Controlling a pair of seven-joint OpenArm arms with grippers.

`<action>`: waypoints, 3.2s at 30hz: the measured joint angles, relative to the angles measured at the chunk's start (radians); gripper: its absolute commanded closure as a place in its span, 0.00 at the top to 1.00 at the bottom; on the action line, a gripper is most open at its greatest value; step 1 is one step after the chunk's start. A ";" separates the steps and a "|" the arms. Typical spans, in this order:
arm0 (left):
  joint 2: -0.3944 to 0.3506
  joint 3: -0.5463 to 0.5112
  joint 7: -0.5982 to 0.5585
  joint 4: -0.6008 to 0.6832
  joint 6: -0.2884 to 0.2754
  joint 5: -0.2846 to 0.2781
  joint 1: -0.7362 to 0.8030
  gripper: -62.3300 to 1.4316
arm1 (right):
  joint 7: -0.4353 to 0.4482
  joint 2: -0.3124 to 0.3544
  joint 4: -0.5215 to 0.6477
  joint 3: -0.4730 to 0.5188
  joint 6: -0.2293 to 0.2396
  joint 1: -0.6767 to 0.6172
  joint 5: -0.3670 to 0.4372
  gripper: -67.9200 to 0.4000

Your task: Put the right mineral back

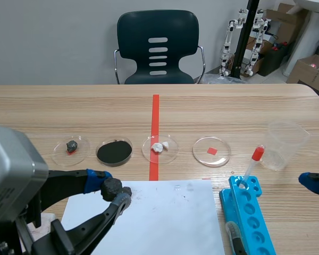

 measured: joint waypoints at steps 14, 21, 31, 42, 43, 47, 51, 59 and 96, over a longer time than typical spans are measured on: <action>0.000 0.000 0.000 0.000 0.000 0.000 0.000 0.20 | 0.000 0.000 0.000 0.000 0.000 0.000 0.000 1.00; 0.000 0.000 0.000 0.000 0.000 0.000 0.000 0.20 | 0.000 0.000 0.000 0.000 0.000 0.000 0.000 1.00; 0.004 0.000 0.000 0.000 0.007 0.003 0.000 0.20 | 0.000 0.000 0.000 0.000 0.000 0.000 0.000 1.00; -0.117 0.156 0.032 -0.001 0.008 0.003 -0.084 0.20 | 0.000 0.000 0.000 0.000 0.000 0.000 0.000 1.00; -0.133 0.177 0.039 -0.001 0.015 -0.008 -0.095 0.20 | 0.000 0.000 0.000 0.000 0.000 0.000 0.000 1.00; -0.203 0.266 0.129 -0.008 0.026 -0.070 -0.184 0.20 | 0.000 0.000 0.000 0.000 0.000 0.000 0.000 1.00; -0.216 0.355 0.222 -0.084 0.040 -0.159 -0.300 0.20 | 0.000 0.000 0.000 0.000 0.000 0.000 0.000 1.00; -0.160 0.467 0.395 -0.340 0.269 -0.343 -0.565 0.20 | 0.000 0.000 0.000 0.000 0.000 0.000 0.000 1.00; 0.340 0.494 0.625 -1.020 0.359 -0.374 -0.970 0.21 | 0.000 0.000 0.000 0.000 0.000 0.000 0.000 1.00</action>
